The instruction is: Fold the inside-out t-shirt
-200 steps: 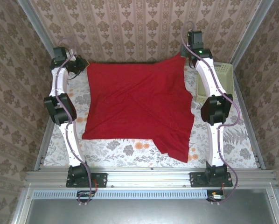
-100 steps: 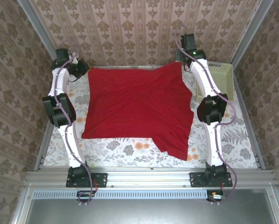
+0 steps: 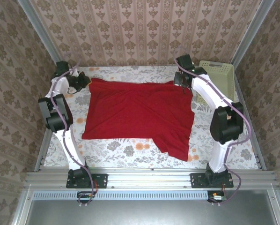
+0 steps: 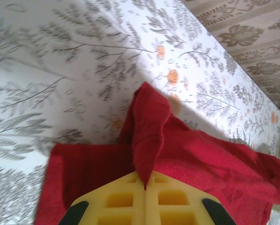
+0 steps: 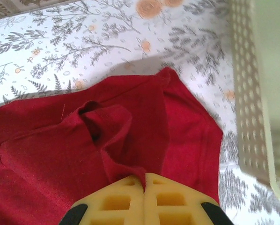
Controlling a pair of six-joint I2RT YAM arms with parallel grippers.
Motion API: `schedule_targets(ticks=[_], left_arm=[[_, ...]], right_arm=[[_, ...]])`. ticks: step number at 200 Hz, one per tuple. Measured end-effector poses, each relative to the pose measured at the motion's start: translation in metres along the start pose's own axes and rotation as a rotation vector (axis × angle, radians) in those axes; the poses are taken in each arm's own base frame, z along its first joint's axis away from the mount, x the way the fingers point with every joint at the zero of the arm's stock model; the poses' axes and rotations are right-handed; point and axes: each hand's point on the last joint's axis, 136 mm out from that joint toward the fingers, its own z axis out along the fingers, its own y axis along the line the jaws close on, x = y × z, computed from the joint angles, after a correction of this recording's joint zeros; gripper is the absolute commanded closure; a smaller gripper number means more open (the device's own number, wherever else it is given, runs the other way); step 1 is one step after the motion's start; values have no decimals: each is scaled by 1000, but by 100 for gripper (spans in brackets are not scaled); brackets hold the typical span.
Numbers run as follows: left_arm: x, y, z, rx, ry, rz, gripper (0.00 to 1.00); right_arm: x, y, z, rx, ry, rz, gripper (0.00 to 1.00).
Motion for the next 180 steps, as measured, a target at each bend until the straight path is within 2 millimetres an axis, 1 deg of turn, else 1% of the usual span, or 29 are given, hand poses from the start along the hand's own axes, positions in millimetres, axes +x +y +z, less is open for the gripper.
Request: schedule_targets(ticks=[20, 31, 49, 78, 98, 121, 124, 134, 138, 150, 155, 171, 180], left_arm=[[5, 15, -6, -10, -15, -20, 100], [8, 22, -8, -18, -24, -31, 100], [15, 27, -8, -21, -32, -39, 100], [36, 38, -10, -51, -38, -74, 100], [50, 46, -14, -69, -52, -107, 100], [71, 57, -18, -98, -64, -156, 100], [75, 59, -18, -104, -67, -164, 99], [85, 66, -20, -119, -71, -188, 81], [89, 69, -21, -128, -73, -202, 76], [98, 78, -23, -152, -74, -238, 65], [101, 81, -23, -161, -73, -246, 61], [103, 89, -26, -199, -83, -281, 56], [102, 92, -31, -226, -90, -288, 52]], right_arm=[[25, -14, -7, 9, 18, 56, 100], [41, -20, -6, 17, 39, 76, 100], [70, -28, -2, 28, 77, 107, 100], [109, -37, 1, 42, 116, 152, 100], [130, -43, -2, 41, 123, 185, 100], [144, -49, 0, 44, 127, 223, 100], [146, -49, 0, 44, 127, 226, 100], [152, -50, 2, 45, 131, 236, 100], [155, -51, 3, 45, 134, 238, 94], [162, -51, 5, 44, 145, 242, 71], [164, -51, 5, 44, 148, 244, 63], [165, -49, 3, 35, 147, 230, 54], [162, -48, 0, 33, 139, 222, 52]])
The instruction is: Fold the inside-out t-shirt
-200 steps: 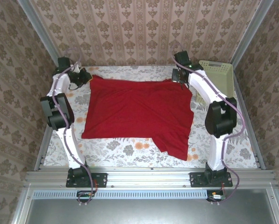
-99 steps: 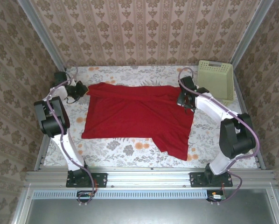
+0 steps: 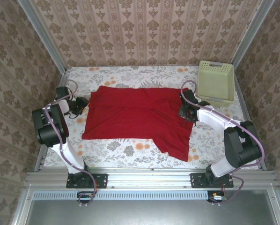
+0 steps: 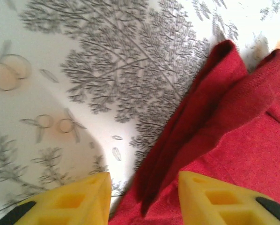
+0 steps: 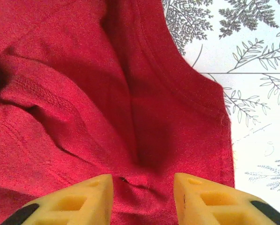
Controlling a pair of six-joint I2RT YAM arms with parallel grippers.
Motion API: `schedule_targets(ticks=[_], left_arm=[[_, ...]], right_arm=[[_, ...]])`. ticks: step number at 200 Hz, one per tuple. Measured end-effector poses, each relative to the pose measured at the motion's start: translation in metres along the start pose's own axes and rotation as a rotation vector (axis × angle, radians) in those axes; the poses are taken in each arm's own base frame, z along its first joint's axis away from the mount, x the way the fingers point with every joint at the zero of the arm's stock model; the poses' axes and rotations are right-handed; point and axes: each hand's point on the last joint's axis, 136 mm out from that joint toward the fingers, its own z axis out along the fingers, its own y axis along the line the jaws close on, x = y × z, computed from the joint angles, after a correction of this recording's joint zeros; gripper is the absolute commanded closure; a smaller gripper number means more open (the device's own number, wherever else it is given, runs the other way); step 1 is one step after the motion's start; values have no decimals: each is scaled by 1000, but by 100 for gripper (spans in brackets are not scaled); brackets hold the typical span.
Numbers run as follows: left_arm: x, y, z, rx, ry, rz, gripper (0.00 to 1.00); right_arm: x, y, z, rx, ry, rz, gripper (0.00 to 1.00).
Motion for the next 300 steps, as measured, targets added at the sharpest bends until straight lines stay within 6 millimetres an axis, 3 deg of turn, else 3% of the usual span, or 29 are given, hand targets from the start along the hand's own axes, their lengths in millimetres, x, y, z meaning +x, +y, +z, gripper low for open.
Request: schedule_targets(ticks=[24, 53, 67, 87, 110, 131, 165, 183, 222, 242, 274, 300], left_arm=[[-15, -6, -19, -68, -44, 19, 46], [-54, -65, -41, -45, -140, 158, 43], [-63, -98, -40, -12, -160, 235, 42], [-62, -119, -21, -2, -135, 306, 42], [-46, -111, 18, -46, -39, 345, 42], [-33, -90, 48, -109, 45, 355, 43], [-23, -69, 61, -174, 103, 360, 49], [-28, -73, 59, -176, 93, 373, 55], [-35, -78, 59, -170, 74, 389, 69], [-35, -76, 61, -177, 75, 388, 74], [-37, -73, 60, -188, 73, 381, 88], [-41, -62, 62, -193, 60, 347, 100]], right_arm=[[-22, 13, -16, -15, -45, -49, 49], [-73, 51, -35, -72, -137, -90, 48], [-87, 68, -28, -81, -145, -116, 47], [-90, 87, 0, -84, -103, -166, 45], [-77, 97, 37, -74, -17, -211, 45], [-63, 101, 60, -66, 46, -236, 55], [-47, 107, 76, -65, 103, -261, 65], [-38, 110, 80, -70, 126, -271, 69], [-28, 115, 80, -75, 146, -290, 93], [-25, 117, 78, -73, 146, -307, 100], [-19, 120, 71, -57, 130, -337, 100], [-7, 118, 47, -46, 106, -378, 100]])
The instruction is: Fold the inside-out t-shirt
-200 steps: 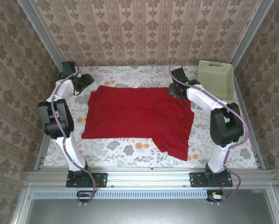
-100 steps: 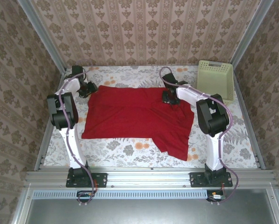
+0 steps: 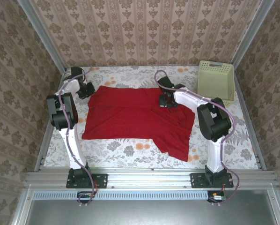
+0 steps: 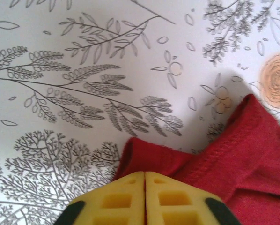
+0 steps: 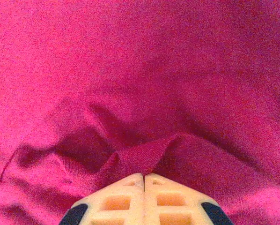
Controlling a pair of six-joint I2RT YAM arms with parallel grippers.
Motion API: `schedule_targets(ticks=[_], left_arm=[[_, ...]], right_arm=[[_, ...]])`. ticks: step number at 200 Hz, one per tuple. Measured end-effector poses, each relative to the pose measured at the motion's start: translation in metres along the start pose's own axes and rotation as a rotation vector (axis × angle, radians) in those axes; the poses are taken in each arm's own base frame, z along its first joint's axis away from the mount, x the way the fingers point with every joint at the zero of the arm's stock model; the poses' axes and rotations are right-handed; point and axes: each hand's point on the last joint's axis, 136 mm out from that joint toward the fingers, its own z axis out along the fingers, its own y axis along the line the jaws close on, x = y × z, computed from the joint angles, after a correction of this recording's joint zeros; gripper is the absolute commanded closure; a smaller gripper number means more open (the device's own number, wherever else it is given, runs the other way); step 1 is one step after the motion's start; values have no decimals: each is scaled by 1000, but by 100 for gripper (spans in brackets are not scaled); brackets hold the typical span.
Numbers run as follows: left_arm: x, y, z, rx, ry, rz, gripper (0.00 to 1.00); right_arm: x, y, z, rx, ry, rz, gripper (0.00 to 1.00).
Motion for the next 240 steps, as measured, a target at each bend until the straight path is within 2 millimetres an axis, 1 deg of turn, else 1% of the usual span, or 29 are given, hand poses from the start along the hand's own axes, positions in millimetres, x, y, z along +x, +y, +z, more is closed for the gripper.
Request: schedule_targets(ticks=[24, 45, 60, 80, 89, 92, 94, 95, 97, 102, 111, 124, 145, 162, 171, 182, 198, 206, 218, 232, 240], left_arm=[[3, 17, 4, -7, 8, -44, 100], [-2, 22, 2, 10, -1, -71, 100], [-6, 25, 1, 18, -13, -85, 100], [-8, 27, 1, 27, -20, -95, 100], [-7, 27, 1, 29, -22, -97, 100], [-6, 27, 1, 30, -21, -97, 100], [-6, 27, 1, 31, -21, -97, 100], [-6, 27, 1, 32, -21, -98, 100], [-5, 27, 1, 32, -20, -99, 100], [-4, 27, 0, 35, -19, -100, 100], [-2, 27, -1, 40, -19, -101, 100], [0, 26, -5, 44, -23, -100, 100], [-3, 19, -18, 52, -44, -82, 85], [-10, 5, -31, 58, -79, -28, 76], [-14, -7, -36, 63, -97, 8, 69], [-19, -25, -41, 74, -116, 71, 63], [-22, -56, -46, 83, -131, 156, 56], [-24, -70, -46, 87, -139, 198, 52], [-26, -90, -43, 86, -149, 251, 48], [-25, -103, -35, 70, -144, 293, 48], [-25, -105, -27, 56, -137, 307, 47]], right_arm=[[21, 2, -34, -4, -28, -42, 100], [37, 6, -58, -28, -46, -66, 100], [51, 10, -66, -40, -42, -79, 100], [69, 13, -66, -42, -19, -87, 97], [77, 13, -64, -39, -7, -87, 91], [80, 13, -63, -37, -1, -86, 88], [81, 13, -62, -36, 1, -84, 83], [82, 13, -62, -35, 3, -85, 83], [83, 13, -61, -33, 5, -86, 78], [86, 11, -60, -30, 12, -81, 73], [90, 9, -58, -25, 21, -72, 67], [88, 8, -57, -26, 23, -61, 60], [79, 7, -61, -30, 13, -49, 54], [59, 5, -69, -40, -16, -31, 53], [44, 2, -74, -46, -41, -14, 51], [22, -6, -79, -49, -73, 13, 50], [-7, -18, -79, -47, -104, 53, 49], [-19, -24, -74, -43, -111, 74, 49], [-35, -33, -61, -27, -106, 92, 49], [-49, -41, -40, -6, -89, 108, 49], [-55, -44, -25, 2, -73, 111, 49]])
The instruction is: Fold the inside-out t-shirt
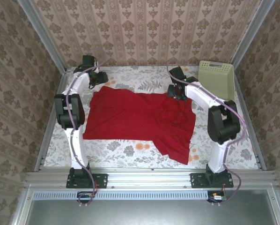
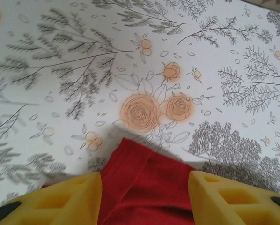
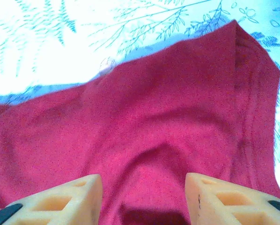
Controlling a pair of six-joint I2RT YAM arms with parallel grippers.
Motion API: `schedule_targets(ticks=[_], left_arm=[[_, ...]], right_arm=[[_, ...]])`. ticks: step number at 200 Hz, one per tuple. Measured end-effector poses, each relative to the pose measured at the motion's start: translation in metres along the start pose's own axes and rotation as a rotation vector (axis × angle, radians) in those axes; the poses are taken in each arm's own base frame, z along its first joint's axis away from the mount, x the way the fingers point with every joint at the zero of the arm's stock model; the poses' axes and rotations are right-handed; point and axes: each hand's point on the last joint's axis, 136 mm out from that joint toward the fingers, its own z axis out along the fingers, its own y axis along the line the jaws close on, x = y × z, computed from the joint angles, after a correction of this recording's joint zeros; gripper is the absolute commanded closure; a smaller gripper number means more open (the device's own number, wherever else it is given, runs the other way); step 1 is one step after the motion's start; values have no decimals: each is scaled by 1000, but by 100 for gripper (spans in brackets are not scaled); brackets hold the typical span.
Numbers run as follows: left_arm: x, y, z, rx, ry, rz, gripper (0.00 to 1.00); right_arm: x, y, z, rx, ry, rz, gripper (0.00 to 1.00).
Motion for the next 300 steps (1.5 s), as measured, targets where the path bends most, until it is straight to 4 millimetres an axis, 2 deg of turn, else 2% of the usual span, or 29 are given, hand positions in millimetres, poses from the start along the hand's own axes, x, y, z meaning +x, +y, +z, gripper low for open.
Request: schedule_targets(ticks=[19, 35, 55, 70, 106, 138, 151, 165, 174, 195, 216, 242, 255, 271, 300], left_arm=[[6, 8, 21, -48, 40, 13, 49], [16, 22, 40, -96, 85, 14, 51], [31, 37, 56, -136, 143, 17, 60], [30, 40, 56, -150, 151, 24, 66], [26, 47, 49, -177, 153, 18, 83], [29, 73, 46, -206, 168, -52, 95], [31, 88, 45, -218, 175, -85, 92], [31, 96, 42, -208, 171, -105, 74], [31, 99, 37, -206, 169, -115, 66], [25, 84, 28, -178, 149, -68, 55], [15, 46, 22, -127, 122, 22, 46], [1, -5, 17, -81, 90, 134, 43], [-3, -20, 17, -76, 81, 170, 43], [-1, -24, 23, -90, 93, 194, 41], [18, -5, 45, -153, 173, 207, 40]], right_arm=[[-4, -2, 34, 18, 41, 4, 49], [-2, -6, 60, 38, 72, 12, 49], [1, -14, 80, 61, 101, 22, 49], [2, -20, 87, 72, 113, 28, 48], [-5, -30, 88, 80, 106, 53, 48], [-9, -39, 90, 90, 105, 70, 48], [-9, -40, 90, 91, 105, 70, 49], [-9, -40, 90, 91, 104, 69, 49], [-9, -40, 90, 91, 104, 68, 49], [-9, -39, 90, 90, 105, 66, 49], [-9, -39, 90, 90, 104, 66, 49], [-9, -39, 90, 90, 105, 66, 49], [-9, -39, 90, 90, 105, 66, 49], [-8, -40, 90, 89, 103, 66, 48], [-7, -40, 89, 88, 99, 67, 49]])
